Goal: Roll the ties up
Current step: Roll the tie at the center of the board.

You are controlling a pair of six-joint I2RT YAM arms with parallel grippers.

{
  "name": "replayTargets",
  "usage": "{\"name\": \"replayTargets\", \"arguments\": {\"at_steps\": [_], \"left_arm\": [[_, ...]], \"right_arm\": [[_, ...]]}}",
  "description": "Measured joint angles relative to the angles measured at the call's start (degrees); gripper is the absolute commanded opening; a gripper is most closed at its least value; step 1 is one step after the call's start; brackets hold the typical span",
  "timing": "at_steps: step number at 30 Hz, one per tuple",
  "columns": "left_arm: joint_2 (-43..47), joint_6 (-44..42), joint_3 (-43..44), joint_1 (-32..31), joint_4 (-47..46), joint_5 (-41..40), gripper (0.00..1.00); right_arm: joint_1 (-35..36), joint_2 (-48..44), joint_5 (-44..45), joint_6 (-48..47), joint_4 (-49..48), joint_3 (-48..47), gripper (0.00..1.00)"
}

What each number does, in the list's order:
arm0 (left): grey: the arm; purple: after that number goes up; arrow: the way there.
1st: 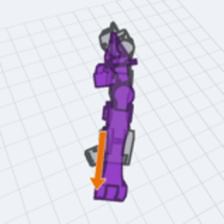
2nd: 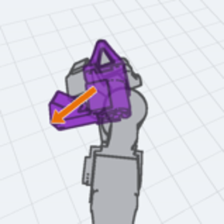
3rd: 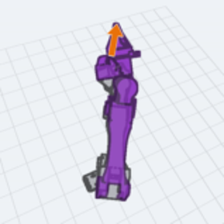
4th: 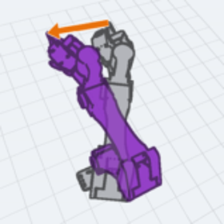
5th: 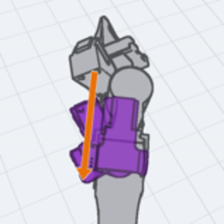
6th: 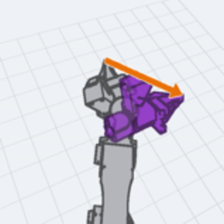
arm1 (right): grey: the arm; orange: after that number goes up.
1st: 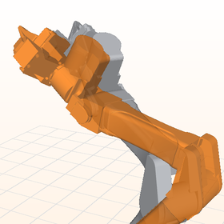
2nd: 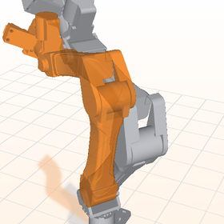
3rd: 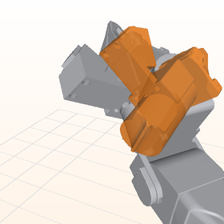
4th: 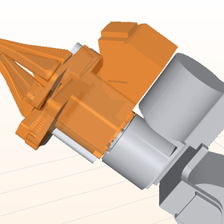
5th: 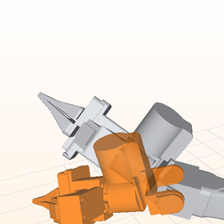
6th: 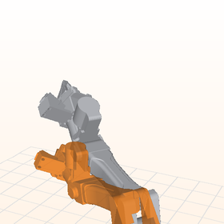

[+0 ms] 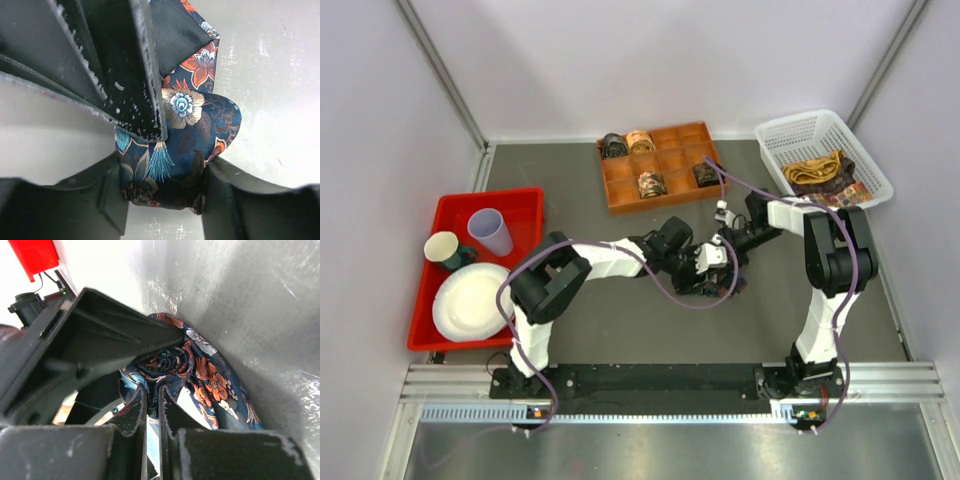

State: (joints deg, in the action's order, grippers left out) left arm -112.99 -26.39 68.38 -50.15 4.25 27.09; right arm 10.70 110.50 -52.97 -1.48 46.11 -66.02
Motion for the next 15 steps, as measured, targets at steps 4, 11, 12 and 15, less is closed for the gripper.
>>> {"name": "replayTargets", "arguments": {"at_steps": [4,11,12,15], "left_arm": [[1.57,1.86,-5.64,2.45,-7.8,6.23,0.74],[0.81,7.91,-10.67,7.08,-19.98,17.09,0.85],[0.07,8.87,-10.95,7.5,-22.43,17.81,0.85],[-2.29,11.91,-11.47,8.24,-29.64,20.92,0.82]], "right_arm": [[0.04,0.02,-0.04,-0.26,-0.33,0.0,0.0],[0.04,0.13,-0.02,-2.23,-0.17,-0.31,0.0],[0.04,0.26,0.13,-2.64,0.0,-0.52,0.0],[0.04,0.35,0.81,-3.61,0.5,-0.87,0.0]]}}
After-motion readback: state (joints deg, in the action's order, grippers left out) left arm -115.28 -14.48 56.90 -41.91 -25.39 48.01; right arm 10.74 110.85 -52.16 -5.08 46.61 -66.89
